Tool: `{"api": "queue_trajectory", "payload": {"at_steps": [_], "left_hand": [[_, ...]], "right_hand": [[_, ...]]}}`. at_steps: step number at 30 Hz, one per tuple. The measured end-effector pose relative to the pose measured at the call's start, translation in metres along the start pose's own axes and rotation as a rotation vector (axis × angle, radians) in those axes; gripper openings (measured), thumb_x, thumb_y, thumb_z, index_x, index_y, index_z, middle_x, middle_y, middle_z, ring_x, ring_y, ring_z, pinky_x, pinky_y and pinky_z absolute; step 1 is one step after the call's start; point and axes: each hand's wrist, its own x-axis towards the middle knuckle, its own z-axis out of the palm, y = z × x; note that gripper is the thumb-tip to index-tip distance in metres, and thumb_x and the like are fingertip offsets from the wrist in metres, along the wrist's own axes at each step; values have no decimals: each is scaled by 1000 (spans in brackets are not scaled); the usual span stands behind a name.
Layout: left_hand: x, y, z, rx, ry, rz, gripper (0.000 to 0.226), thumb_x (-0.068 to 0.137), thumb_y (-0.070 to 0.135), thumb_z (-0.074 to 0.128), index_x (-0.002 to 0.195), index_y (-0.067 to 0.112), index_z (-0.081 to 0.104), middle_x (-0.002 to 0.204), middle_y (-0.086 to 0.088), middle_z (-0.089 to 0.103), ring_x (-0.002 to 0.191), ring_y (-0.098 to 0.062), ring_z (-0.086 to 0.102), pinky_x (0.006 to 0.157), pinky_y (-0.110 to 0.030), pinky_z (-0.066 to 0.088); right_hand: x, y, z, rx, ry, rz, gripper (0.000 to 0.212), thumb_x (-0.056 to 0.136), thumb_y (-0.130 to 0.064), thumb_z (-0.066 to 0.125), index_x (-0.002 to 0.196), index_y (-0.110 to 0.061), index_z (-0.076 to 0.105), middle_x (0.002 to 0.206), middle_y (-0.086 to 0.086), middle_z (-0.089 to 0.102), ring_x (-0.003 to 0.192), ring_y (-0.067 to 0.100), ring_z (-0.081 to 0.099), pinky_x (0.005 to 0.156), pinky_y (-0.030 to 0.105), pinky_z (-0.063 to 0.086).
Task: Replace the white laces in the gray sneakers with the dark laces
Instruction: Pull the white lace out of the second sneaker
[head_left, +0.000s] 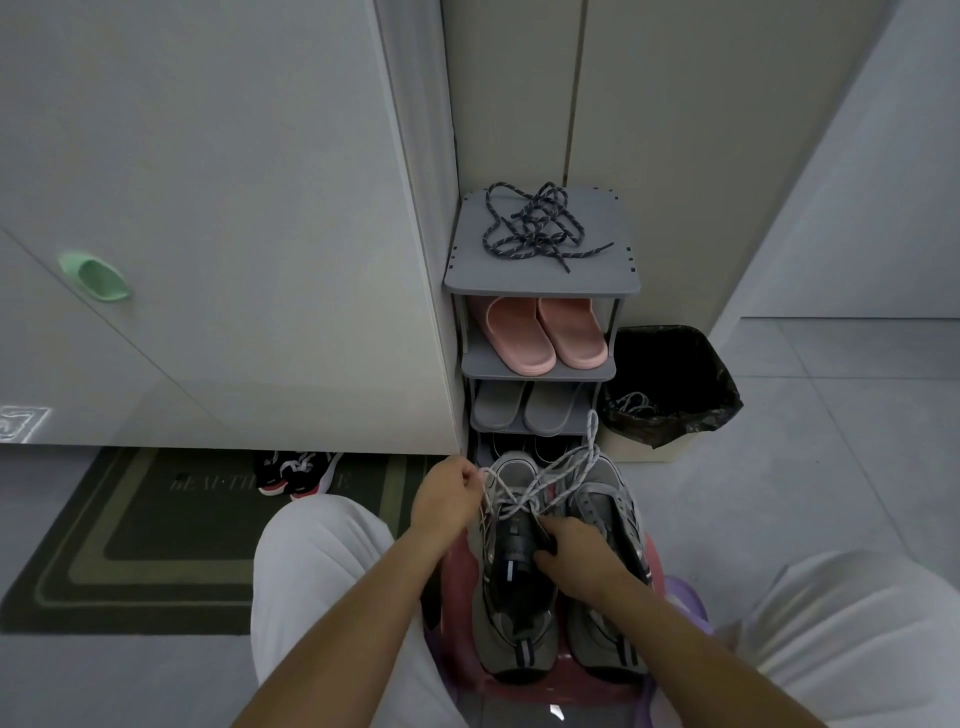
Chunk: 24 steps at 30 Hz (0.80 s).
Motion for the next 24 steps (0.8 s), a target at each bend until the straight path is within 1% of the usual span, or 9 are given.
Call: {"api": "queue_trajectory", "payload": {"at_steps": [2,6,9,12,15,17,20,22,24], "left_hand": [[-3,1,2,-6,-39,-1,21,95,31,52,81,15,54,69,8,51,65,-9,49,60,-24,37],[-15,-8,20,34,-174,-61,27,92,37,55,80,13,51,77,0,55,76,-16,54,65,-26,38],[-23,-12,27,33,-118,-34,29,94,34,53,72,16,44,75,-3,55,74,-20,56,64,-29,41],[-17,-8,18,85,-48,-13,33,95,28,50,65,19,38,71,-2,51,69,-19,50,61,-29,36],[1,0,-5,42,68,-52,33,96,25,47,65,18,41,64,2,47,66,-20,50,58,-28,35],[9,4,-19,9,78,-71,33,97,25,48,65,19,44,62,4,48,62,-18,49,54,-28,35],[7,5,-20,-42,-18,-67,27,95,30,51,75,12,54,67,1,54,63,-16,52,58,-28,39],[-2,0,-6,-62,-146,-95,27,93,35,53,87,9,57,74,-1,57,69,-16,55,61,-26,41],[-13,-7,12,-19,-245,-118,25,93,33,54,78,14,52,76,-2,56,74,-18,55,66,-26,40]], "right_hand": [[0,0,0,3,-1,5,31,88,-13,52,118,-7,59,117,13,63,108,26,59,89,30,47],[0,0,-1,-13,2,-3,29,87,-15,52,115,-6,59,114,14,63,106,28,59,85,28,45],[-1,-1,-2,-7,2,-3,28,87,-15,52,112,-6,59,113,15,63,105,29,59,84,28,45],[-1,-1,-2,-4,1,-2,29,87,-14,52,114,-6,60,114,14,63,106,28,59,85,29,45],[-2,-1,-2,5,1,-2,29,88,-14,52,115,-6,60,114,13,64,105,27,59,87,30,47],[-2,-1,-1,16,1,2,29,89,-15,52,115,-7,60,113,12,65,104,26,60,89,31,48],[-2,-1,-1,18,-5,-1,29,89,-15,52,116,-7,60,114,12,65,105,26,60,90,34,49],[-2,-2,-1,19,0,-4,30,89,-14,53,116,-7,60,115,12,65,105,26,60,89,31,48],[-2,-2,-2,15,4,-6,30,89,-14,53,116,-7,60,115,12,64,106,26,59,87,29,47]]}}
